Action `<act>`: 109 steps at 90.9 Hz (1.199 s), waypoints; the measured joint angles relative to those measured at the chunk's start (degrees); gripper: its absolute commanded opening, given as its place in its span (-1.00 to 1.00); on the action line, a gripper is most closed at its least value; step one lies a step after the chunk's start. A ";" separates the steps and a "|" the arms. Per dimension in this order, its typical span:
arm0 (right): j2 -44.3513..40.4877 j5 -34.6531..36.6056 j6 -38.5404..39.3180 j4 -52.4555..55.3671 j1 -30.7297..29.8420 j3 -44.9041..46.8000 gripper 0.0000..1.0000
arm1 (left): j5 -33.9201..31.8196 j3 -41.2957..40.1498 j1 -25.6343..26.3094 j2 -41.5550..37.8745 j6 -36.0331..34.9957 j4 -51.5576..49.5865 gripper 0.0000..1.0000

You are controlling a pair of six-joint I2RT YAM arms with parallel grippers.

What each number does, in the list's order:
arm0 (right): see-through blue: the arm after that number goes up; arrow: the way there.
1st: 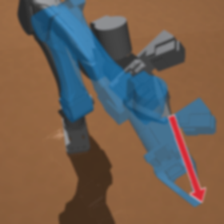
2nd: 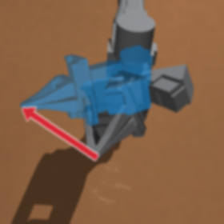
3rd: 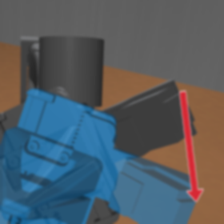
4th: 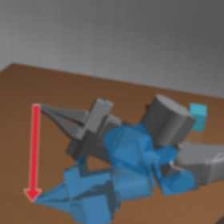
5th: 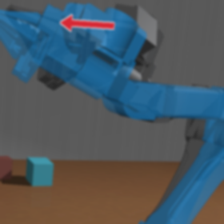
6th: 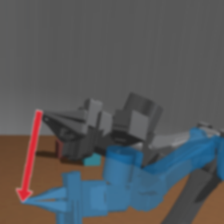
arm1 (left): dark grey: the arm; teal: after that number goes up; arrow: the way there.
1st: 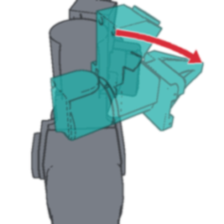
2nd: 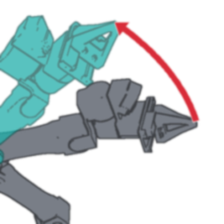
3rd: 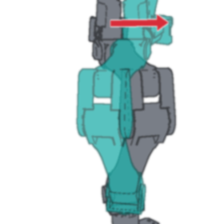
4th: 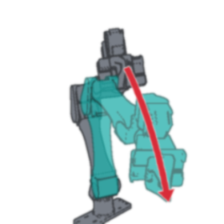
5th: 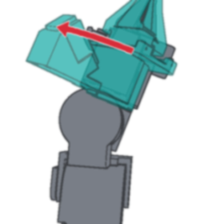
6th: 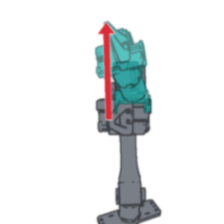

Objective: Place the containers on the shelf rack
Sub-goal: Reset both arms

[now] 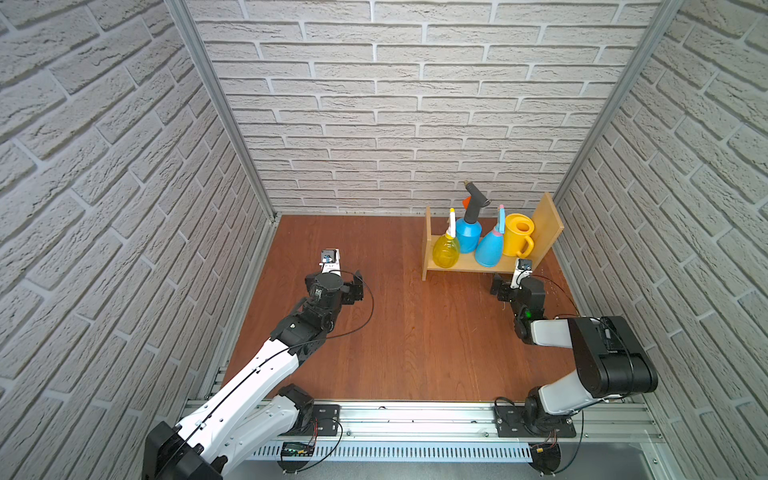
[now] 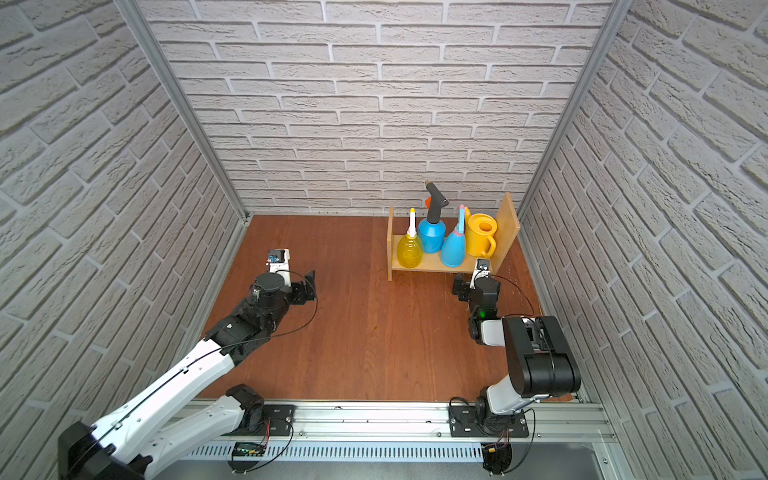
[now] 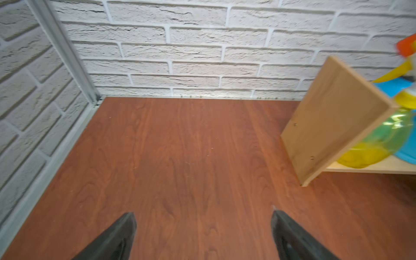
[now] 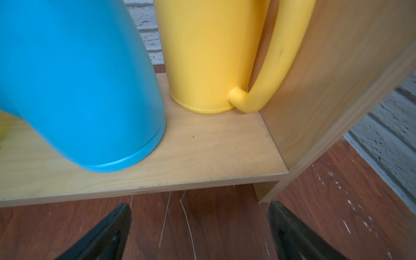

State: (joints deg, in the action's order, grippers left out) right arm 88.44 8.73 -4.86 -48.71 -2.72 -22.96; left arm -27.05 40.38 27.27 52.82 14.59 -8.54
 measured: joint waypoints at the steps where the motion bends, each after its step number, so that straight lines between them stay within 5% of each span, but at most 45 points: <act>1: 0.00 0.00 0.02 0.09 0.00 0.00 0.98 | -0.15 0.00 -0.28 0.24 -0.22 0.00 0.97; 23: 0.00 0.04 0.22 1.38 0.00 0.00 0.98 | -1.25 -3.06 -12.68 6.80 -5.70 7.06 0.97; 46: 0.00 0.07 0.24 2.05 0.00 0.00 0.98 | 4.13 -10.47 -25.68 23.96 -9.66 23.10 0.96; 76: 0.00 0.07 0.26 2.10 0.00 0.00 0.98 | 23.69 -17.59 -33.18 36.06 -11.50 48.35 0.96; 109: 0.00 0.07 0.26 2.10 0.00 0.00 0.97 | 28.68 -17.68 -33.75 36.11 -11.50 54.62 0.96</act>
State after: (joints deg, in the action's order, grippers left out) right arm 88.44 8.80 -4.60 -46.61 -2.72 -22.96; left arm 1.63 22.70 -6.48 88.92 3.09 46.09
